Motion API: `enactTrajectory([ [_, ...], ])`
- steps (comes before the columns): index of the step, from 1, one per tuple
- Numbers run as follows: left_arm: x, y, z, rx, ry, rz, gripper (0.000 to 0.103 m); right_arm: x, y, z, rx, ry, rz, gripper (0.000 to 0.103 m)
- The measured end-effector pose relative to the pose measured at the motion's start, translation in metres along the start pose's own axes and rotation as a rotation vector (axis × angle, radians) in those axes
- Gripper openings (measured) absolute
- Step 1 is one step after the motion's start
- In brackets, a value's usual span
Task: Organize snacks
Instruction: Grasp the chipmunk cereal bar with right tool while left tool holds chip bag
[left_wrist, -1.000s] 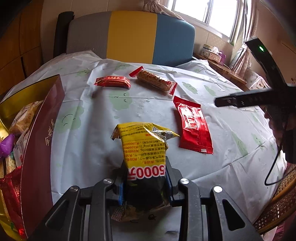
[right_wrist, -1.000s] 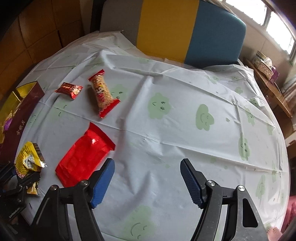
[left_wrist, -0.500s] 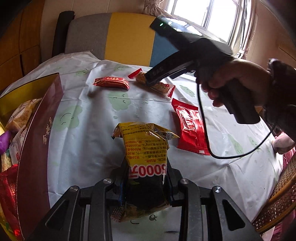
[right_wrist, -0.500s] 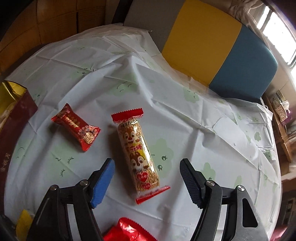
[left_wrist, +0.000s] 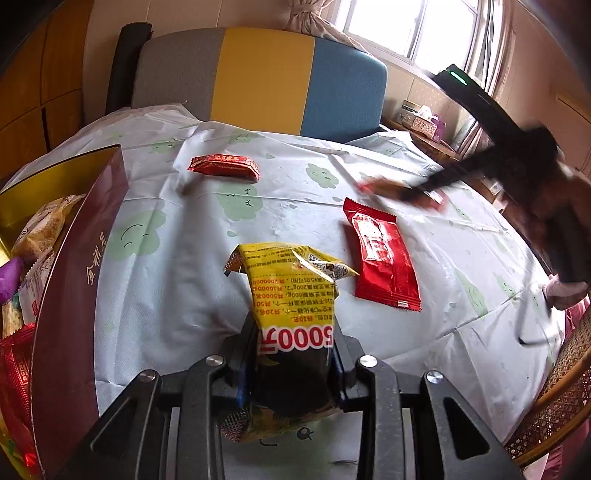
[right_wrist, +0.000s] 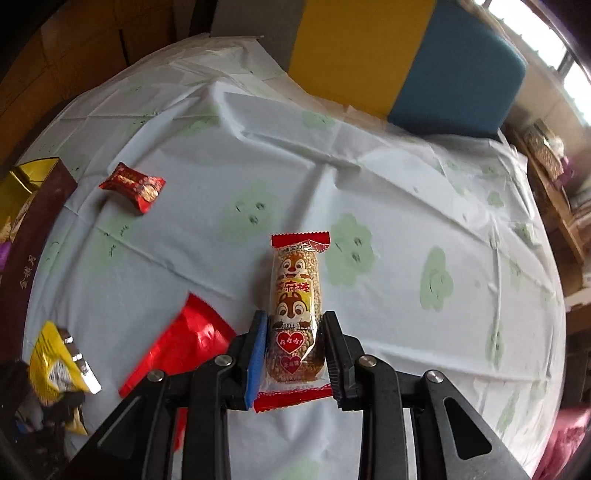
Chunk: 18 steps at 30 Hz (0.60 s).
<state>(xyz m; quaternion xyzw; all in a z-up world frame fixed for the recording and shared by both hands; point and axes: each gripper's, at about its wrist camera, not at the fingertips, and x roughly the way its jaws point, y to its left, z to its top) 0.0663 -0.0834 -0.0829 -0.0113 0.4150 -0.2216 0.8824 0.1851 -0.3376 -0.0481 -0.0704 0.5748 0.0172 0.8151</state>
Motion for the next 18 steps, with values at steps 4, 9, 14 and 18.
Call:
enactTrajectory([
  [4,0.000,-0.002,0.001,0.009,0.005,0.013,0.033,0.010,-0.030,-0.040,0.104,0.070,0.042,0.030],
  [9,0.002,-0.006,0.003,0.022,0.015,0.034,0.033,0.013,-0.040,-0.058,0.167,0.043,0.087,0.030],
  [14,0.002,-0.009,0.003,0.020,0.017,0.056,0.033,0.008,-0.029,-0.062,0.135,0.029,0.058,0.037],
  [18,0.002,-0.012,0.002,0.030,0.016,0.075,0.033,0.003,-0.025,-0.059,0.145,0.019,0.056,0.056],
])
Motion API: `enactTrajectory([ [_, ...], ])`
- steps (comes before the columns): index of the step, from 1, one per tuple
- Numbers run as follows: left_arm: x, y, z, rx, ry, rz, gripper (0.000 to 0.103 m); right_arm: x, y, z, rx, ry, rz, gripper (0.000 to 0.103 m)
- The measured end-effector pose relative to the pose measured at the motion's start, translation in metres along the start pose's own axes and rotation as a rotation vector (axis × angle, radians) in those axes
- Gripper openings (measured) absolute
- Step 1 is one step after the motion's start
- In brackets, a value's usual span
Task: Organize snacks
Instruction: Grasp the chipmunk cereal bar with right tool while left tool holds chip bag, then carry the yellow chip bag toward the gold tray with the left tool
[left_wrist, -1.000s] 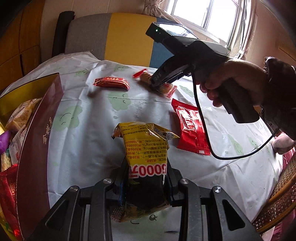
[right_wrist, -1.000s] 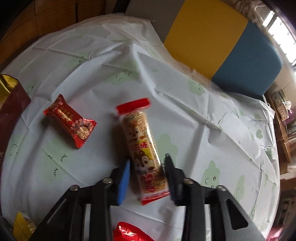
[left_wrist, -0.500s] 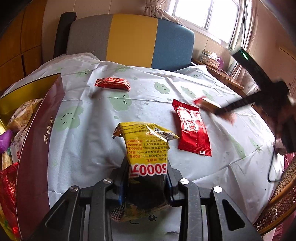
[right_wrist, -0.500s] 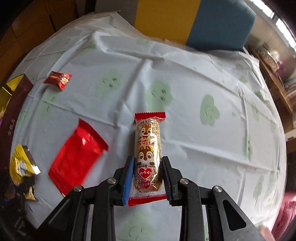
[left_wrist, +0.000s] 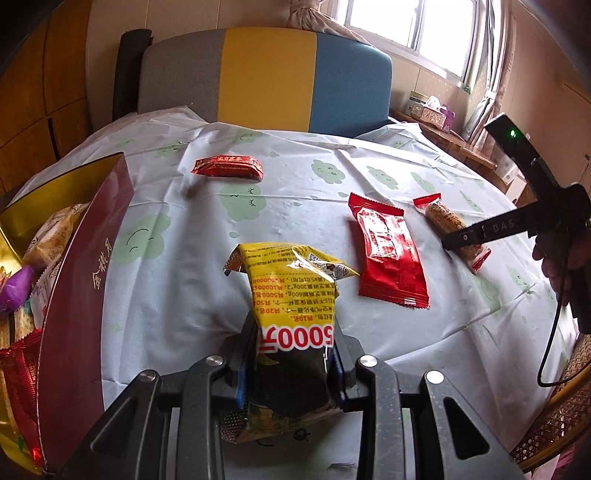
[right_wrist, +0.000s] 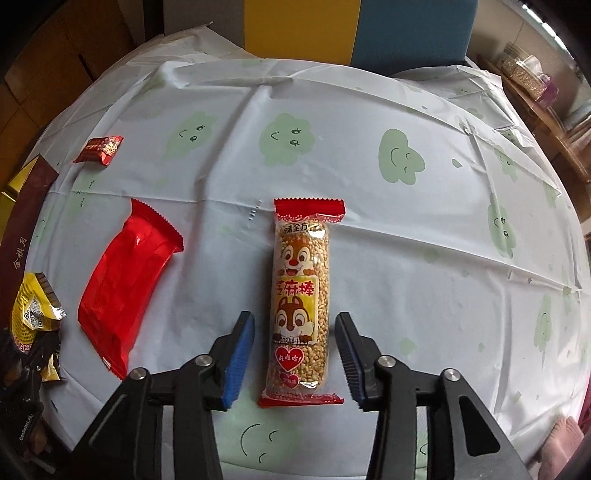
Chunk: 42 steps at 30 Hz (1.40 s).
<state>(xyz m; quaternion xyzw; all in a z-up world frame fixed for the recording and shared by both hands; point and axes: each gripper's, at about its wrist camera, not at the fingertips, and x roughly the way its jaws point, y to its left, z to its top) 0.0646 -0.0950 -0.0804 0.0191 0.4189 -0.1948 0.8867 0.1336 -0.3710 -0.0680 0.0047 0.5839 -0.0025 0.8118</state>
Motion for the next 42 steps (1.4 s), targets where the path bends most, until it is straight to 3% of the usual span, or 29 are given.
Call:
enactTrajectory([
  [3,0.000,-0.002,0.000,0.005,0.001,0.009,0.033,-0.005,0.004,0.001,-0.017,-0.026,-0.008,0.068],
  [8,0.000,-0.004,0.000,0.010,-0.002,0.025,0.033,-0.007,0.019,0.000,-0.091,-0.071,-0.090,0.067],
  [9,0.000,-0.005,0.000,0.011,-0.001,0.028,0.033,-0.007,0.022,-0.001,-0.111,-0.083,-0.109,0.064],
  [11,0.000,-0.005,0.000,0.014,-0.001,0.030,0.033,-0.004,0.031,-0.005,-0.145,-0.074,-0.135,0.030],
  [12,0.000,-0.005,-0.001,0.015,-0.002,0.030,0.033,-0.001,0.032,-0.006,-0.150,-0.062,-0.136,0.029],
  [15,0.000,-0.006,-0.001,0.014,-0.003,0.031,0.033,-0.002,0.022,-0.005,-0.144,-0.062,-0.144,0.030],
  [22,0.000,-0.006,-0.001,0.017,-0.004,0.038,0.033,0.004,0.009,0.000,-0.042,-0.028,-0.068,0.031],
  [28,0.001,-0.008,0.000,0.020,0.001,0.052,0.033,0.003,0.030,-0.004,-0.156,-0.055,-0.156,0.031],
  [42,-0.003,-0.010,0.003,0.005,0.037,0.066,0.030,0.002,0.049,-0.014,-0.279,-0.085,-0.240,0.031],
])
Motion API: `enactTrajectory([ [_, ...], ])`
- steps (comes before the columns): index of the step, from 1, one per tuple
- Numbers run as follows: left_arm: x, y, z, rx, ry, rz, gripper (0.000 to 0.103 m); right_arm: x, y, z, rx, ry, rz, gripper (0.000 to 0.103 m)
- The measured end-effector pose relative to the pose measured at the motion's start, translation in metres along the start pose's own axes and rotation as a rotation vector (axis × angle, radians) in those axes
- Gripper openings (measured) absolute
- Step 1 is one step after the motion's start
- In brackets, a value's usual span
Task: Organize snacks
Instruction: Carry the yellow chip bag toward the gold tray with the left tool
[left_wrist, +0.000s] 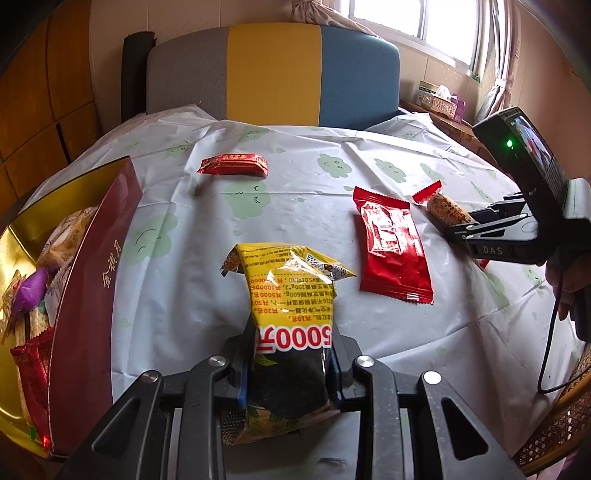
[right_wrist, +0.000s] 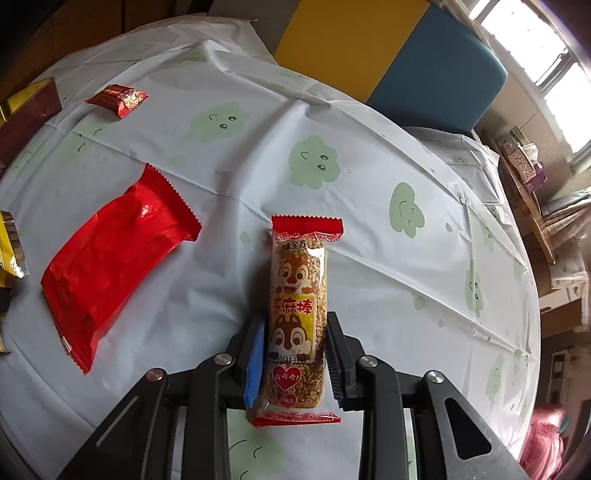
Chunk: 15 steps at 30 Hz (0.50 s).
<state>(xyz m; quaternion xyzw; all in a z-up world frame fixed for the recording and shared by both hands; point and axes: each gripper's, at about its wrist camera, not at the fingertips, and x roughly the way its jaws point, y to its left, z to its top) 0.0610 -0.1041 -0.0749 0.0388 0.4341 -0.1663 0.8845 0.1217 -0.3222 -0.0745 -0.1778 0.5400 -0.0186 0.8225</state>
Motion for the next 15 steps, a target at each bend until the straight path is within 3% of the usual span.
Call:
enactTrajectory([
  [8,-0.012,0.003,-0.003,-0.038,0.060,-0.092,0.028,-0.001,0.003,-0.002,-0.031,-0.015,-0.016,0.030],
  [15,-0.045,0.013,0.003,-0.065,0.027,-0.191,0.028,-0.002,0.006,-0.003,-0.054,-0.024,-0.031,0.030],
])
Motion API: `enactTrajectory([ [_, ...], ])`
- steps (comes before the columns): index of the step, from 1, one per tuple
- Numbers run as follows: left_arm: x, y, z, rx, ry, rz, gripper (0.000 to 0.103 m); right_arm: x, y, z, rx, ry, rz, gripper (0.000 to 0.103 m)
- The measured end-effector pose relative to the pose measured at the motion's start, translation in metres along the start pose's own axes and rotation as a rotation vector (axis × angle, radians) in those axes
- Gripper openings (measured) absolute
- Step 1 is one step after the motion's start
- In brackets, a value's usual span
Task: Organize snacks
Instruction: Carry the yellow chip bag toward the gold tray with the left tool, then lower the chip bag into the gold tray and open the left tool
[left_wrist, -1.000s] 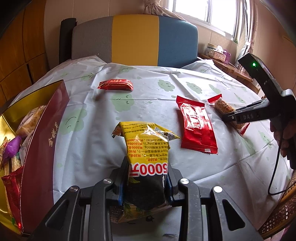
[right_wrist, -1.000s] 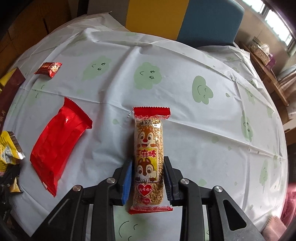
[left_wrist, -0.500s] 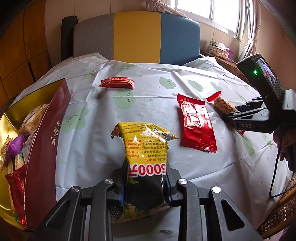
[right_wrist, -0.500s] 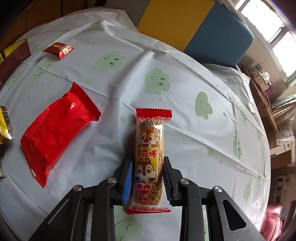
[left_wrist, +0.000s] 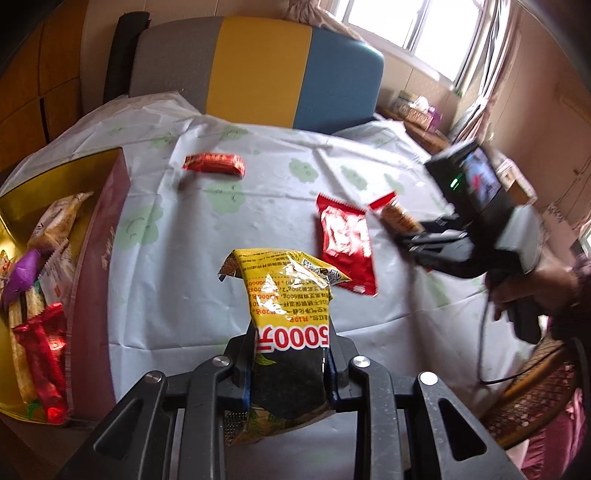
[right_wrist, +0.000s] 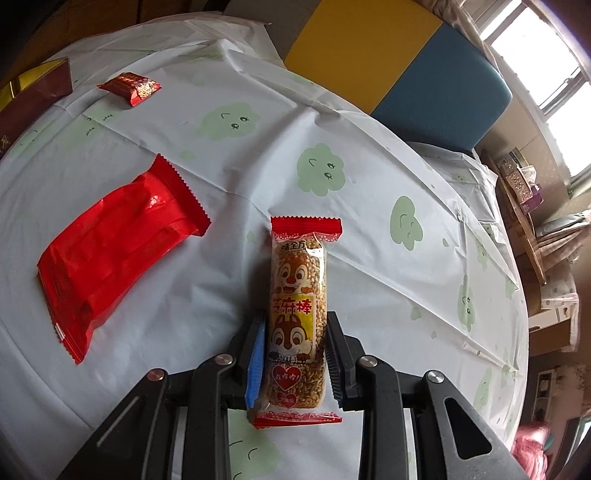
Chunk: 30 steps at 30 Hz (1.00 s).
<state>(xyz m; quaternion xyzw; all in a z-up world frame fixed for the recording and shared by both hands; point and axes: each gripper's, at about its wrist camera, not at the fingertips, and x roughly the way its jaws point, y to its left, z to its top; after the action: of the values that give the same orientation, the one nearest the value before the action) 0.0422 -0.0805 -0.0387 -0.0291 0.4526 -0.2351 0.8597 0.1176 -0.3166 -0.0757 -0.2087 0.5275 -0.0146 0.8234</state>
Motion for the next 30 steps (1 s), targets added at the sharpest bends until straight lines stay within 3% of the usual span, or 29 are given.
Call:
enactTrajectory([
  [7,-0.056,0.047,0.022,-0.140,-0.110,-0.032,0.028,0.000,0.000,0.000,-0.001,-0.002,-0.002,0.030],
  [16,-0.114,0.181,0.014,-0.511,-0.197,0.137,0.027,-0.001,0.000,0.000,0.005,-0.002,0.000,0.030],
  [20,-0.115,0.212,0.003,-0.574,-0.184,0.206,0.028,-0.001,0.000,0.000,0.010,-0.002,0.002,0.030],
  [27,-0.094,0.230,-0.006,-0.615,-0.138,0.310,0.033,0.000,-0.001,0.000,0.019,-0.002,0.005,0.030],
  [30,-0.096,0.233,-0.011,-0.617,-0.141,0.310,0.033,0.001,-0.002,0.000,0.020,-0.001,0.006,0.030],
])
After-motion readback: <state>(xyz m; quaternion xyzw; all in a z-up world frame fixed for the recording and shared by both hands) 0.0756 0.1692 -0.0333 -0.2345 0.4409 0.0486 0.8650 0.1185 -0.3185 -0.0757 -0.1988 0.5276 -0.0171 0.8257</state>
